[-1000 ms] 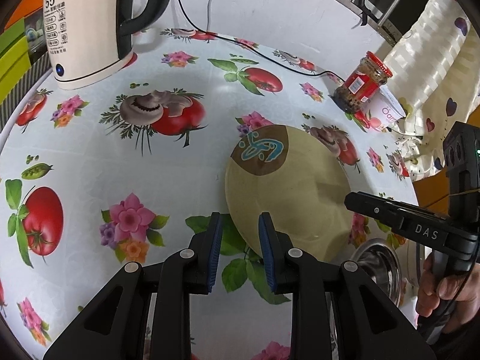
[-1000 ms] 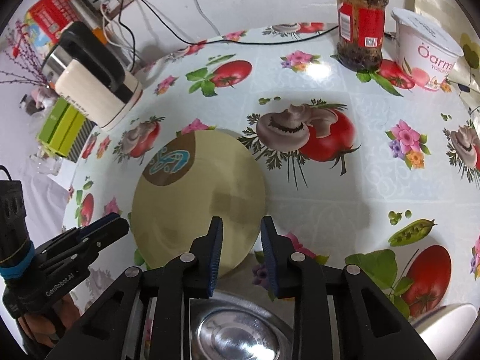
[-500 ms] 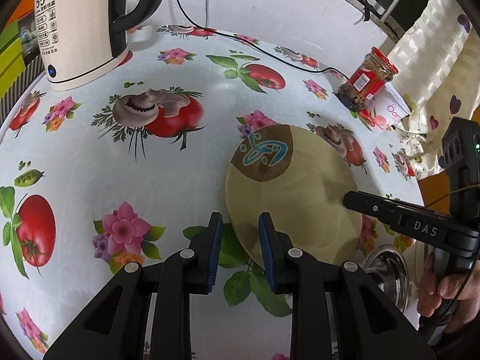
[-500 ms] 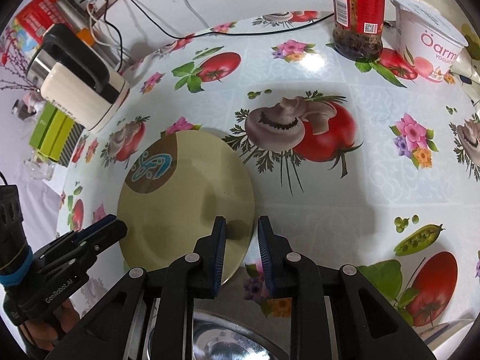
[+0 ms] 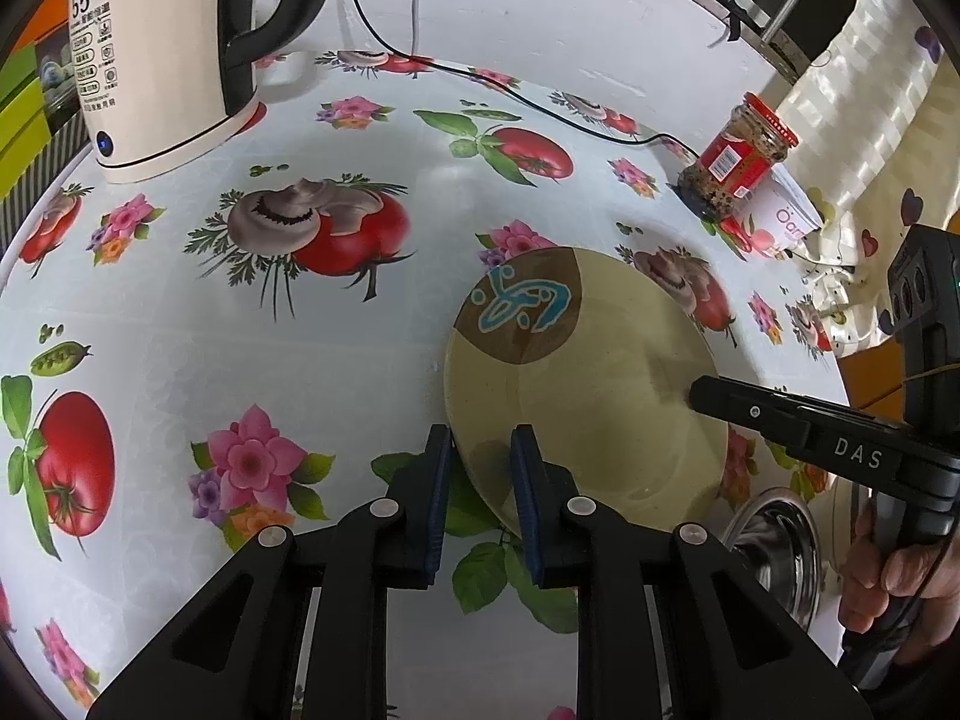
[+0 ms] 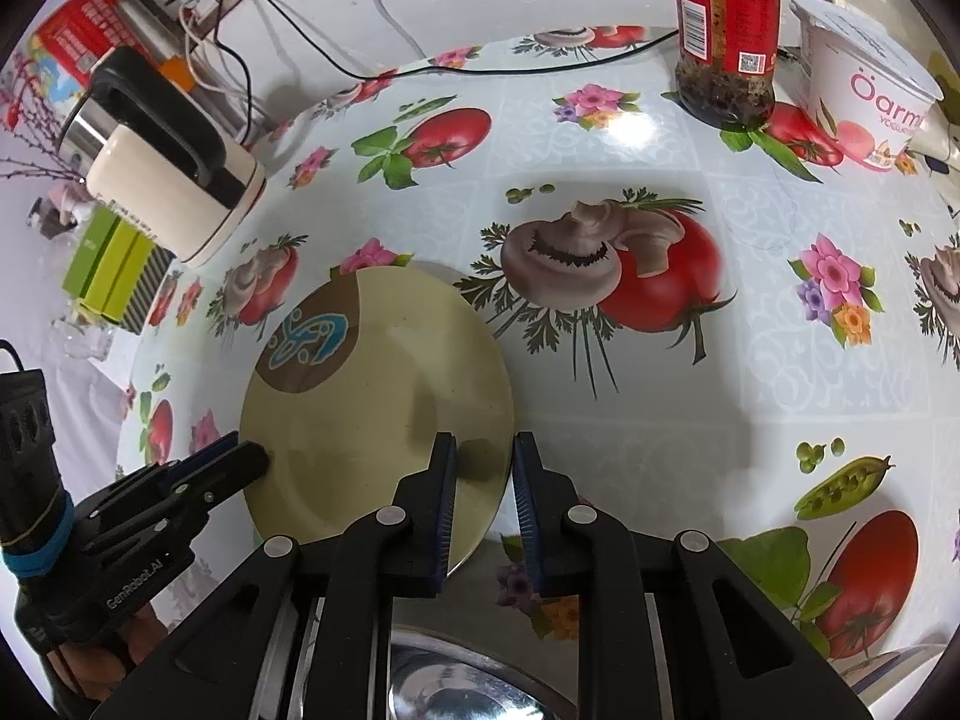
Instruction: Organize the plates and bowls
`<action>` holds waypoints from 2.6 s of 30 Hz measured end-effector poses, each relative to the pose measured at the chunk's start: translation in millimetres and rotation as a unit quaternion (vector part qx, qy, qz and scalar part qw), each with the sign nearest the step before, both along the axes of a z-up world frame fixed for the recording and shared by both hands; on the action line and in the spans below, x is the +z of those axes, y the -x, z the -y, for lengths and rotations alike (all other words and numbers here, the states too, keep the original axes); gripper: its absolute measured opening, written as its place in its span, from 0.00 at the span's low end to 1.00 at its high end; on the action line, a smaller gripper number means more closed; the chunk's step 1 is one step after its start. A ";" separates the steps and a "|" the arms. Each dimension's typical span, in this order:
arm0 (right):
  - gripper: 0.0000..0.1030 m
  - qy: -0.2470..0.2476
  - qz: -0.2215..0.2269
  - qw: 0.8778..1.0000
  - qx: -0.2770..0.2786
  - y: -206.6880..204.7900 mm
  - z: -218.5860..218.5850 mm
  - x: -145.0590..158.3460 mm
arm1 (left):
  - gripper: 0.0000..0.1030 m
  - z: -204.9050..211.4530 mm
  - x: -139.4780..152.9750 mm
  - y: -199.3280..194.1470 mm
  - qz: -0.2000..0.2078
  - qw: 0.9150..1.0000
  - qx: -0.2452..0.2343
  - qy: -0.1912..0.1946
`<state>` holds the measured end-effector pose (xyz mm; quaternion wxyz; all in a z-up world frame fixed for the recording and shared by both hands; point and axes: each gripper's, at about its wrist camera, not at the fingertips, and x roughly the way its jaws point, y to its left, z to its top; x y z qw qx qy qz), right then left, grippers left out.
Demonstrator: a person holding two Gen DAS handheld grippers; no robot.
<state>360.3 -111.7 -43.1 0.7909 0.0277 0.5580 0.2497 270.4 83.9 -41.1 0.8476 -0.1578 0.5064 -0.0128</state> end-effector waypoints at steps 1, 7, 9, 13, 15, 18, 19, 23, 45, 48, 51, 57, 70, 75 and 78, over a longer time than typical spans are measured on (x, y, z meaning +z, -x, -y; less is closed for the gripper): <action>0.18 -0.001 0.000 1.000 0.001 -0.1 -0.9 0.4 | 0.20 -0.9 0.8 0.2 0.001 1.000 0.000 0.000; 0.18 -0.001 0.004 1.000 0.006 0.6 -7.3 5.0 | 0.20 -8.3 5.9 3.6 0.006 1.000 0.008 0.002; 0.18 -0.002 0.006 1.000 0.008 1.4 -9.9 7.1 | 0.20 -10.9 8.4 5.1 0.008 1.000 0.010 0.002; 0.18 -0.003 0.010 1.000 0.012 3.3 -14.6 12.3 | 0.20 -15.0 14.2 9.2 0.012 1.000 0.015 0.003; 0.18 -0.005 0.011 1.000 0.014 4.7 -16.3 14.3 | 0.20 -16.8 16.8 11.9 0.014 1.000 0.017 0.002; 0.18 -0.005 0.014 1.000 0.019 8.5 -19.8 18.2 | 0.20 -19.7 19.2 17.1 0.015 1.000 0.021 0.003; 0.18 -0.005 0.014 1.000 0.021 9.6 -20.6 19.0 | 0.20 -20.4 19.9 18.6 0.016 1.000 0.022 0.004; 0.18 -0.005 0.017 0.999 0.027 16.3 -25.1 22.9 | 0.20 -24.4 24.0 26.2 0.018 0.999 0.028 0.004; 0.18 -0.012 0.021 0.998 0.053 52.7 -38.8 35.6 | 0.20 -37.8 37.4 72.0 0.026 0.998 0.053 0.005; 0.18 -0.014 0.021 0.998 0.058 59.3 -40.7 36.8 | 0.20 -40.1 38.0 79.2 0.026 0.998 0.057 0.005; 0.18 -0.014 0.021 0.998 0.062 65.7 -42.6 37.7 | 0.20 -41.9 38.7 87.0 0.027 0.998 0.061 0.005; 0.18 -0.017 0.021 0.997 0.069 78.6 -45.4 39.4 | 0.20 -45.0 40.5 101.3 0.030 0.997 0.070 0.005; 0.18 -0.016 0.018 0.996 0.085 111.9 -51.7 37.9 | 0.20 -50.3 43.0 137.8 0.035 0.996 0.086 0.003; 0.18 -0.015 0.015 0.996 0.091 125.4 -54.1 36.0 | 0.20 -54.0 40.2 150.5 0.032 0.995 0.094 0.005; 0.18 -0.013 0.016 0.995 0.095 132.6 -55.6 36.2 | 0.20 -55.4 39.4 158.9 0.032 0.995 0.097 0.007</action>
